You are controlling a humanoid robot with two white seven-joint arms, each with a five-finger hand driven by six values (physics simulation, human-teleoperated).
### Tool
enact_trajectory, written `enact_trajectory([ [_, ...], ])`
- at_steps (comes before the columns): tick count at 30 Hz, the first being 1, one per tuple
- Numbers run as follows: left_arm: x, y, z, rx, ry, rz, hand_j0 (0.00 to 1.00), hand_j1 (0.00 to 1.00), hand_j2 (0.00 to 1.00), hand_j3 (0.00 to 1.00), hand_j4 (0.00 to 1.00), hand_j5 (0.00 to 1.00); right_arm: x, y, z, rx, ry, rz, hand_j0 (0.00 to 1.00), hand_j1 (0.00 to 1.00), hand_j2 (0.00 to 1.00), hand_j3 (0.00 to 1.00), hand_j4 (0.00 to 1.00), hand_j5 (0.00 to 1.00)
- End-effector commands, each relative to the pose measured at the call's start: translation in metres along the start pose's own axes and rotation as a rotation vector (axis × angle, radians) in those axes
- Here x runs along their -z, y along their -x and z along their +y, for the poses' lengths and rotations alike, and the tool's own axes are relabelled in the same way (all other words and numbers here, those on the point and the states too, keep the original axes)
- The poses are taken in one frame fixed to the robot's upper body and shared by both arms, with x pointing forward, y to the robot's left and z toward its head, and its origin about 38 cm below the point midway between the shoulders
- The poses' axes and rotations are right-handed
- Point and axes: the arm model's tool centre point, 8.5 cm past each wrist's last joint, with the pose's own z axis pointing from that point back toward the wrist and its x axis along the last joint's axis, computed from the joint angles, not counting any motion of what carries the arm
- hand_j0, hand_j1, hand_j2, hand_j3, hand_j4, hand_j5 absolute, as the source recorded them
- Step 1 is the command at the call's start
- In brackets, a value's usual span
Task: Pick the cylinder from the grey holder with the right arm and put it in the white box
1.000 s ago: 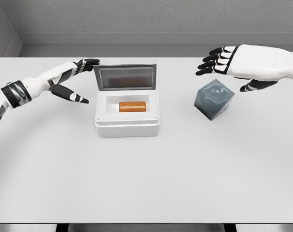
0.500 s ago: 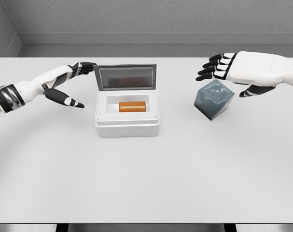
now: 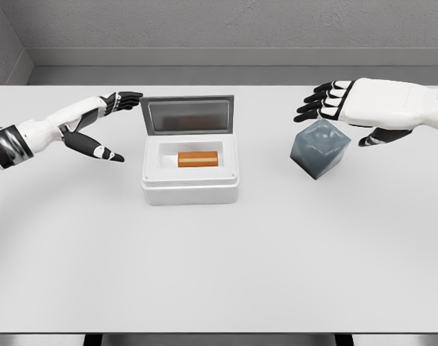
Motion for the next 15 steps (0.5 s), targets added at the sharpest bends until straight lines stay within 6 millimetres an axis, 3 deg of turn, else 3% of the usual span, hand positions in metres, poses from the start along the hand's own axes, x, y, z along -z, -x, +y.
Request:
enact_trajectory([
  [1, 0.0000, -0.0016, 0.0012, -0.003, -0.004, -0.005, 1.00, 1.00, 1.00, 1.00, 1.00, 1.00, -0.0001, 0.0002, -0.0008, 0.005, 0.005, 0.001, 1.00, 1.00, 1.00, 1.00, 1.00, 1.00],
  [15, 0.0052, -0.0023, 0.0015, -0.010, -0.010, -0.016, 1.00, 1.00, 1.00, 1.00, 1.00, 1.00, -0.0007, 0.0059, 0.0079, 0.026, -0.007, 0.017, 1.00, 1.00, 1.00, 1.00, 1.00, 1.00],
])
